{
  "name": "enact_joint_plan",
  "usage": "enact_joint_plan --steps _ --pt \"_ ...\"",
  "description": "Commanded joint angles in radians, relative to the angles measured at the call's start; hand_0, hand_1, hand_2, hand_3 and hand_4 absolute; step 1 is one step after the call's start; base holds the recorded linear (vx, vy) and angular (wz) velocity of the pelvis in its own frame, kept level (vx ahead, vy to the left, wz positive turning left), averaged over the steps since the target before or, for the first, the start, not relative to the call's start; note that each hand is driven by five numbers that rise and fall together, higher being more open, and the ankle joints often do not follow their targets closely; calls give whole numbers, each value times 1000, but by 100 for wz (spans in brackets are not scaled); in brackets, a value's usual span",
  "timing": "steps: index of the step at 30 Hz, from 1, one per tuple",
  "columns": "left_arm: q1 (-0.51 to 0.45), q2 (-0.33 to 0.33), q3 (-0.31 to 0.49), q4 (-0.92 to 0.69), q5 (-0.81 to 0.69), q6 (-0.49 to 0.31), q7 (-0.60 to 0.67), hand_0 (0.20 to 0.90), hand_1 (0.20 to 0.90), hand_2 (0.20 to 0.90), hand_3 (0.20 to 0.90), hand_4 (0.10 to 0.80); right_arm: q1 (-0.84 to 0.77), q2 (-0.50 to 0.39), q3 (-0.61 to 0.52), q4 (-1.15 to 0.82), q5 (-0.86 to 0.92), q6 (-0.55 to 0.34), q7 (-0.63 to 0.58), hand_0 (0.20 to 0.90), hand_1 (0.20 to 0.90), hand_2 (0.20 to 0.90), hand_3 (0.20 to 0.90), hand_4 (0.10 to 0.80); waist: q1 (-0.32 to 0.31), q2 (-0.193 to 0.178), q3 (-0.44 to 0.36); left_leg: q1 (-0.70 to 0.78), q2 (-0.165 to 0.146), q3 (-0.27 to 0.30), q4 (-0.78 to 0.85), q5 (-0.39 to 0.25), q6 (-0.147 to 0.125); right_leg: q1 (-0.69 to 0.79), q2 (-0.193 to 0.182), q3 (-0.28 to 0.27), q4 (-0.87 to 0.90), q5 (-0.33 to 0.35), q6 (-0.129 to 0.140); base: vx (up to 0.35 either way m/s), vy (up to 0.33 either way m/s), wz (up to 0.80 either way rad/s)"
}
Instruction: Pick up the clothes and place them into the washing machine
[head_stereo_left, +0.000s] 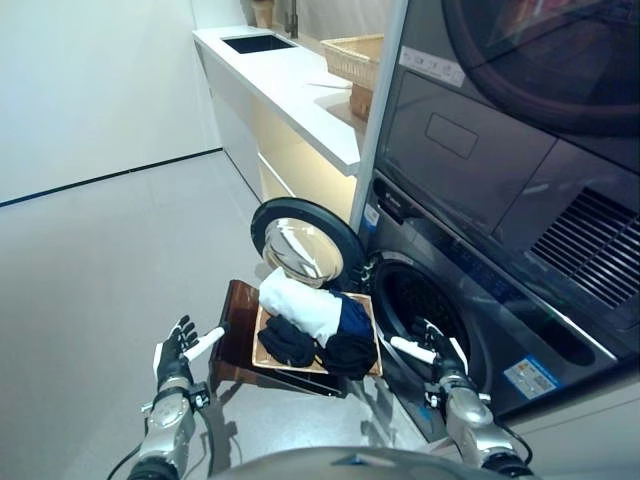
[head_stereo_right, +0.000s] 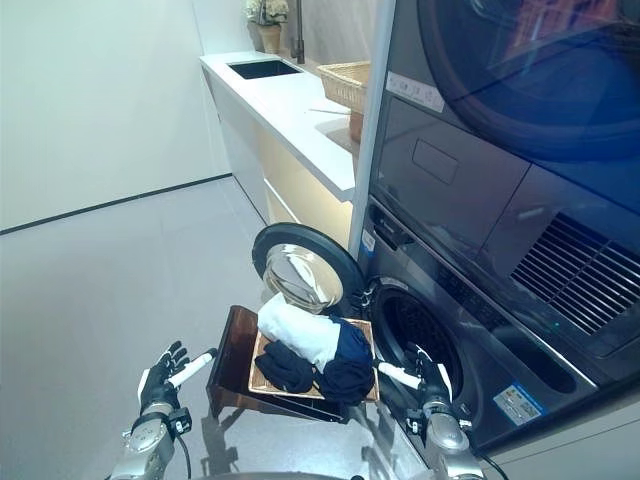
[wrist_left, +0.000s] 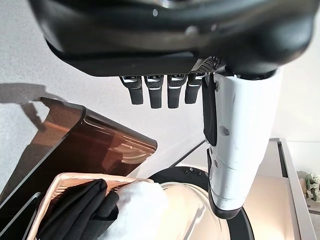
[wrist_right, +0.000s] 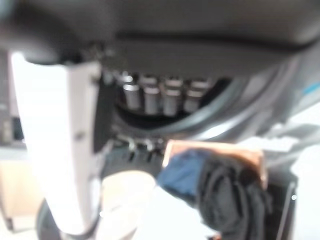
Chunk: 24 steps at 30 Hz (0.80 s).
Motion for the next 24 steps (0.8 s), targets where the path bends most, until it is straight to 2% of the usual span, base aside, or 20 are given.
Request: enact_joint_plan --steps 1,6,13,16,23,24 --pt "-108 40 25 1 -7 -82 -11 900 900 900 900 800 -87 -9 -21 -55 -3 -79 -21 900 900 900 900 800 -1 -16 10 41 -61 18 -2 -98 5 46 36 18 1 -67 4 -2 24 -4" --pt "-93 39 41 -26 -49 -86 -27 900 900 900 900 800 -90 -11 -29 -73 -1 -79 -25 900 900 900 900 800 2 -29 24 30 -60 23 -2 -94 6 32 37 23 1 -59 8 -17 27 -4" --pt "-100 41 22 0 -44 -81 -38 900 900 900 900 800 -101 -7 -40 -63 11 -82 -37 900 900 900 900 800 6 -45 42 -14 -72 11 -2 -82 13 -3 23 7 1 -42 19 -47 50 10" --pt "-82 33 39 -5 -93 -79 -55 900 900 900 900 800 -94 -4 -59 -68 29 -78 -34 900 900 900 900 800 3 -32 48 -5 -92 -7 -2 -88 35 -21 -2 7 70 -56 29 -11 170 19" --pt "-78 44 57 -22 -98 -84 -51 900 900 900 900 800 -116 0 -60 -77 43 -73 -28 900 900 900 900 800 -2 -9 62 19 -130 -24 14 -102 68 -65 -46 21 203 -85 44 -16 204 7" --pt "-74 53 58 -23 -75 -82 -46 900 900 900 900 800 -128 1 -54 -83 43 -72 -28 900 900 900 900 800 0 1 65 29 -154 -22 36 -120 86 -90 -69 35 281 -94 43 7 199 -8"
